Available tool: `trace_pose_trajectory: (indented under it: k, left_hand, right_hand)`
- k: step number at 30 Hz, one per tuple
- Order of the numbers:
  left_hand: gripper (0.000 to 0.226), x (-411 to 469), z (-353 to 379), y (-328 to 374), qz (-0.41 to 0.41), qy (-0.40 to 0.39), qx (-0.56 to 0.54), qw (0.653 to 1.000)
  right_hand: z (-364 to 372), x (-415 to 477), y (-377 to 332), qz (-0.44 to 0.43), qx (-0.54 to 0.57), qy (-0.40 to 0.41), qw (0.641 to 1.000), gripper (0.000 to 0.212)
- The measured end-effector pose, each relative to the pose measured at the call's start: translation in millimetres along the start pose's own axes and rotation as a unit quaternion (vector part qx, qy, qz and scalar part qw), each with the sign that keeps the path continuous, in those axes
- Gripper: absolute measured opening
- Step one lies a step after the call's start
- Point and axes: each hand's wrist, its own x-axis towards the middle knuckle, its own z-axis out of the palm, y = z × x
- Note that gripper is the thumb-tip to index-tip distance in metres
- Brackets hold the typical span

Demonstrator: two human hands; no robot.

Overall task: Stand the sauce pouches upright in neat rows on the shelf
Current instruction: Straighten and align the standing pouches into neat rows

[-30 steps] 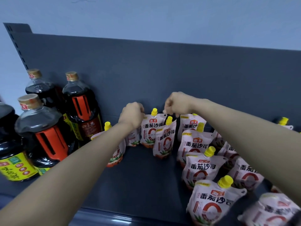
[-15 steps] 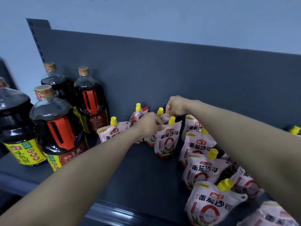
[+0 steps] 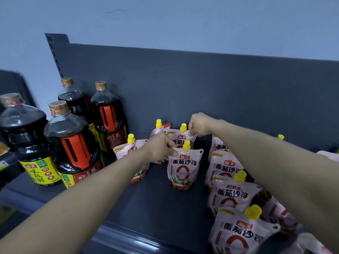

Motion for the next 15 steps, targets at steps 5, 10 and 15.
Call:
trace_pose_trajectory:
  k: [5, 10, 15]
  left_hand:
    - [0.013, -3, -5, -1, -0.016, 0.02, 0.013, 1.0]
    - [0.014, -5, -3, -1, -0.022, 0.028, 0.008, 0.999]
    - [0.013, -4, 0, -3, -0.019, 0.032, -0.005, 0.999]
  right_hand:
    - [1, -1, 7, 0.024, -0.017, 0.04, 0.999, 0.021]
    - [4, -3, 16, 0.042, -0.015, 0.061, 0.997, 0.02]
    - [4, -6, 16, 0.047, -0.001, 0.04, 0.998, 0.024]
